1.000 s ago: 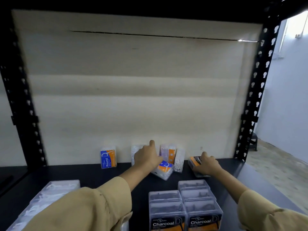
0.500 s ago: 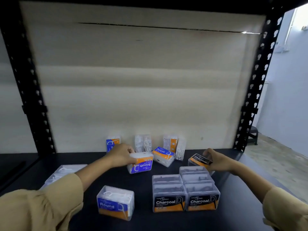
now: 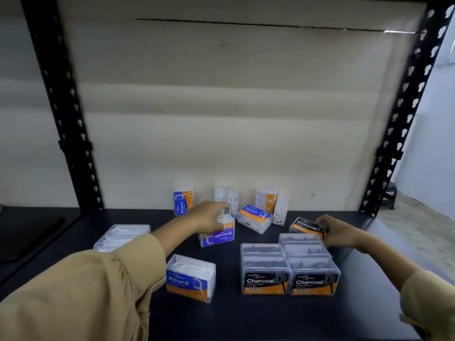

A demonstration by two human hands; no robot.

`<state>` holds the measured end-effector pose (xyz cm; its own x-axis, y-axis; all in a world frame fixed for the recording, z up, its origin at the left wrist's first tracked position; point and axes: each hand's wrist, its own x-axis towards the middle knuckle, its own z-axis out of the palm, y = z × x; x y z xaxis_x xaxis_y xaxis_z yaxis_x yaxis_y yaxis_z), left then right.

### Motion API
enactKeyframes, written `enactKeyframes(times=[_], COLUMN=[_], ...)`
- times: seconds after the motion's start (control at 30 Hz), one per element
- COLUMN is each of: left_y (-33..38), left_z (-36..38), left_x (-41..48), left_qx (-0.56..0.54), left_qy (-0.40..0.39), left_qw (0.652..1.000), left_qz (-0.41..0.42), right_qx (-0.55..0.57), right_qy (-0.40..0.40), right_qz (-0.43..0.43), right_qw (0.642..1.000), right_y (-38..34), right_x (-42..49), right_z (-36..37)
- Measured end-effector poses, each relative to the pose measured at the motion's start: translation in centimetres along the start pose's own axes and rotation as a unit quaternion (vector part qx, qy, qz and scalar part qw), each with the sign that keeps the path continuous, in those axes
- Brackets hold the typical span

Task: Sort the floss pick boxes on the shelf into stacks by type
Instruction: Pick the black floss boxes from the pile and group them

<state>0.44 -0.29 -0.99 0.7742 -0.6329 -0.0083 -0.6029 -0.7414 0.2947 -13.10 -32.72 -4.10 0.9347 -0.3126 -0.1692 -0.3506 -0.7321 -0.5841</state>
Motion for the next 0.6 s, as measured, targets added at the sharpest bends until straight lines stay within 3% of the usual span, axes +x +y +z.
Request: enactKeyframes(times=[0.33,0.5,0.6], left_y=[-1.0,-2.8,-4.3], left_z=[-0.6,-0.3,-0.5], left_x=[-0.4,-1.6,-2.6], left_qx=[-0.186,-0.327,-0.312], left_qy=[0.086,0.035,-0.001], left_qw=[0.979,0.943,0.948], left_qz=[-0.017,-0.052,-0.055], right_qx=[0.073,0.013,-0.042], right_qy=[0.077,0.077,0.070], right_qz=[-0.046,-0.084,-0.096], right_qw=[0.993,0.993,0.992], right_y=[-0.3,-1.2,-2.3], right_x=[-0.2,0.2,0.2], right_z=[-2.0,-2.0,-1.9])
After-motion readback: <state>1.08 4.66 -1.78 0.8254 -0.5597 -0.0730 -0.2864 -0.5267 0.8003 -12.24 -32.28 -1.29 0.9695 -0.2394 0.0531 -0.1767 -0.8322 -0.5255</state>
